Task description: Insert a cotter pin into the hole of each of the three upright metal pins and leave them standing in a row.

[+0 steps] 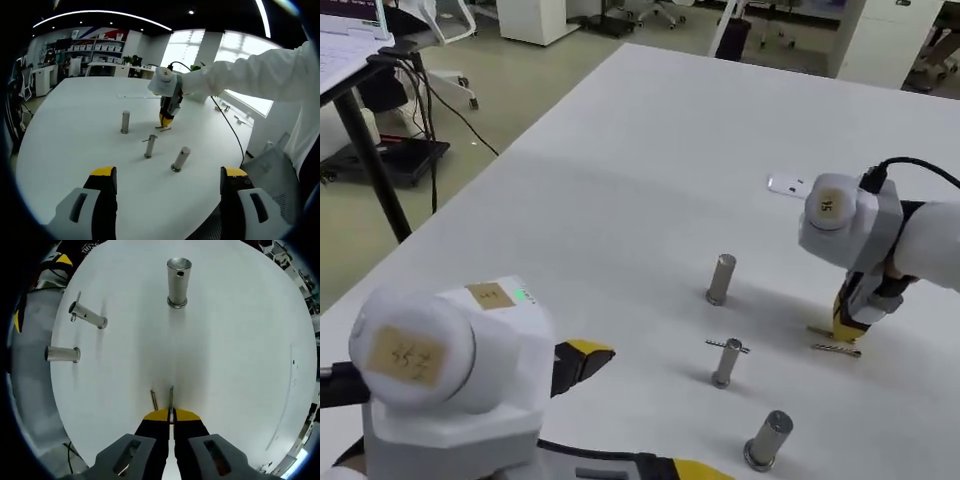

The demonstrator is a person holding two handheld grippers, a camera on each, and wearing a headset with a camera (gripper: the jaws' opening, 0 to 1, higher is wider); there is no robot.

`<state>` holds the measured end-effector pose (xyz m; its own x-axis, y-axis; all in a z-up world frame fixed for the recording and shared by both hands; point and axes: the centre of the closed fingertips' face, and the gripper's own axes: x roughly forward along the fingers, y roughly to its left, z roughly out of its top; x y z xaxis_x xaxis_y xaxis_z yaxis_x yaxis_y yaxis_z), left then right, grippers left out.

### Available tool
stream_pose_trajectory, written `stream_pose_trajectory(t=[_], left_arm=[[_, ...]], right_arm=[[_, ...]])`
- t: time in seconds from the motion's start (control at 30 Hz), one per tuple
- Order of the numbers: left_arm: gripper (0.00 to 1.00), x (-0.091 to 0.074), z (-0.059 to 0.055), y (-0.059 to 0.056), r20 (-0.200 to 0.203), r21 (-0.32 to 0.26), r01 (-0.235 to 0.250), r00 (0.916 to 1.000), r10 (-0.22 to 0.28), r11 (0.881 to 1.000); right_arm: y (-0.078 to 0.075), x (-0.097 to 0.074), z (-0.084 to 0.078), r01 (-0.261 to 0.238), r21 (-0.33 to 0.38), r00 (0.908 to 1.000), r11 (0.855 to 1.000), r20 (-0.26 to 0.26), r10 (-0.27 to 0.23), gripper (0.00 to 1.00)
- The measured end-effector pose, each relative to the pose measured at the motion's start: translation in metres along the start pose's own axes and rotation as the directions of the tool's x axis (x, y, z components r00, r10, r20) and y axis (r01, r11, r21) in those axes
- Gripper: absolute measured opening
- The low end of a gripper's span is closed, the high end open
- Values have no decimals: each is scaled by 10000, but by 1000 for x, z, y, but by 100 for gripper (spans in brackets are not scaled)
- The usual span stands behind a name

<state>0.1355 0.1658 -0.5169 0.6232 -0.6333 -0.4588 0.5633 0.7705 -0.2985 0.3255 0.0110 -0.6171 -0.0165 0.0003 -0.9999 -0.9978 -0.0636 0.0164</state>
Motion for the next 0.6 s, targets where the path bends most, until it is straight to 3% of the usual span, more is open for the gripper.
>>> stream_pose_trajectory(t=[0.07,0.1,0.23,0.37,0.4,0.43,0.5,0.6], left_arm=[[83,0,1,-1,-41,119,-31,10000,31,9999],[83,-1,1,-1,-71,130,-51,10000,52,9999],[82,-2,6,-3,97,244,-95,9999,92,9997],[82,-1,8,-5,119,271,-45,9999,42,9996],[82,0,9,-6,95,317,-33,10000,30,9995],[82,1,10,-6,80,356,-30,10000,28,9994],[82,2,11,-5,67,402,-64,10000,61,9992],[82,4,14,-7,120,428,48,9999,-53,9991]], right_arm=[[-1,0,-11,183,-307,9984,9994,-536,-199,0],[1,0,-12,151,-213,9988,9997,-463,-160,0],[0,-14,-9,244,160,9991,9996,350,-249,0],[-1,-30,-10,762,-181,9947,9969,707,-748,0],[-4,-36,-11,1248,-741,9903,9894,711,-1196,0],[-2,-39,-10,1387,-959,9879,9857,837,-1309,0],[6,-44,-8,1439,-1036,9845,9842,1154,-1318,0],[16,-58,-4,1939,-1147,9705,9743,1674,-1734,0]])
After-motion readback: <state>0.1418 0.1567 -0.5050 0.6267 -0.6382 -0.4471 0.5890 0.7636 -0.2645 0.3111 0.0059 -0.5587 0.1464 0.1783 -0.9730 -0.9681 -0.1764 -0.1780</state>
